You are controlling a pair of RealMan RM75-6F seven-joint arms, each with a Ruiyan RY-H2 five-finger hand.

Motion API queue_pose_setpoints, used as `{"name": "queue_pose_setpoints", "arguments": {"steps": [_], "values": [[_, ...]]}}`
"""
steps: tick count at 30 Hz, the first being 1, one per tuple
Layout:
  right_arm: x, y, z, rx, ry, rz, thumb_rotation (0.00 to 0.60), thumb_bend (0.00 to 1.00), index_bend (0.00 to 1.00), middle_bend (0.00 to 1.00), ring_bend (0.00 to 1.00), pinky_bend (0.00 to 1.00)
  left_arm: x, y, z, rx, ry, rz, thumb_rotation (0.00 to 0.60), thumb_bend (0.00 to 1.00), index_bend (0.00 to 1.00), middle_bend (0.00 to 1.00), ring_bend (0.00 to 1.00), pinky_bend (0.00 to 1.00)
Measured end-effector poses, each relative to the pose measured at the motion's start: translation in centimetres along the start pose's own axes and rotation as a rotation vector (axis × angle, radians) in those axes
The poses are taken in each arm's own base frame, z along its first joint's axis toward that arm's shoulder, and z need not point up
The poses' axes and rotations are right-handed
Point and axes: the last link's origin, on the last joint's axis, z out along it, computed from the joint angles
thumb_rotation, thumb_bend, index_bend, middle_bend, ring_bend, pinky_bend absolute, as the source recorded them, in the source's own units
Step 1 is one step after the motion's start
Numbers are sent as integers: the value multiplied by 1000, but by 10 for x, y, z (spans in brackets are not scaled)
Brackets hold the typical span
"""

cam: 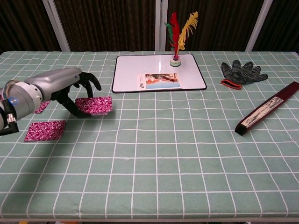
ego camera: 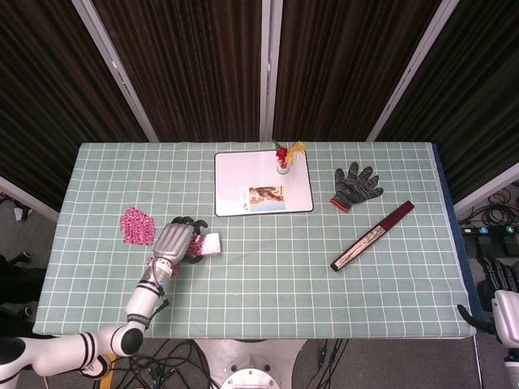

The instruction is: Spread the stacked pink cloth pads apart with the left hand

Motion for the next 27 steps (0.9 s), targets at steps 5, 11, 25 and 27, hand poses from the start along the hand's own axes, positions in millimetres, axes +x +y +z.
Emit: {"name": "queue_pose_setpoints", "arguments": {"steps": [5, 11, 25, 27], "values": [[0, 0, 0, 2, 0, 1, 600, 133, 0, 0, 0, 0, 0, -4, -2, -12, -21, -7, 600, 20, 132, 172, 133, 189], [2, -1, -1, 7, 5, 0, 600, 133, 0, 0, 0, 0, 5, -2, -5, -44, 5, -39, 600, 0, 90, 73, 65, 152], [0, 0, 0, 11, 7, 8, 600, 135, 0, 0, 0, 0, 28, -33, -23, 5, 49, 27, 600, 0, 91, 85, 33, 118], [1, -1, 1, 18, 9, 8, 600, 167, 0, 0, 0, 0, 34, -43, -31, 28, 62, 47, 600, 0, 91, 85, 23, 118]]}}
